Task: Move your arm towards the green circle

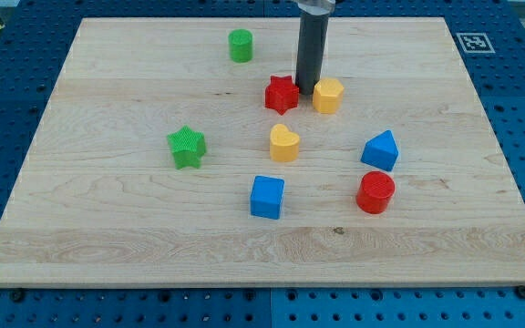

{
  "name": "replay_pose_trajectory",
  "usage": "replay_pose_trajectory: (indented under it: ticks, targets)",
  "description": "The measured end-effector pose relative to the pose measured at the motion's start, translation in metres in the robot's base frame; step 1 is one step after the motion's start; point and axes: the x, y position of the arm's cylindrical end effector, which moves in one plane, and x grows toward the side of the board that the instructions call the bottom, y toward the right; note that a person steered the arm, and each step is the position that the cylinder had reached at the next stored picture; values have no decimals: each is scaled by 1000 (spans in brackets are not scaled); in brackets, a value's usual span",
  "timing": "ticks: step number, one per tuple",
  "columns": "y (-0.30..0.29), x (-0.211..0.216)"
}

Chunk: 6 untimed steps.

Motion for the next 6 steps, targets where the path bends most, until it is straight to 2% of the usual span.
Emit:
replay_pose_trajectory:
  ticks: [4, 5, 6]
  targets:
    - [24, 6]
    - [23, -28]
    - [8, -80]
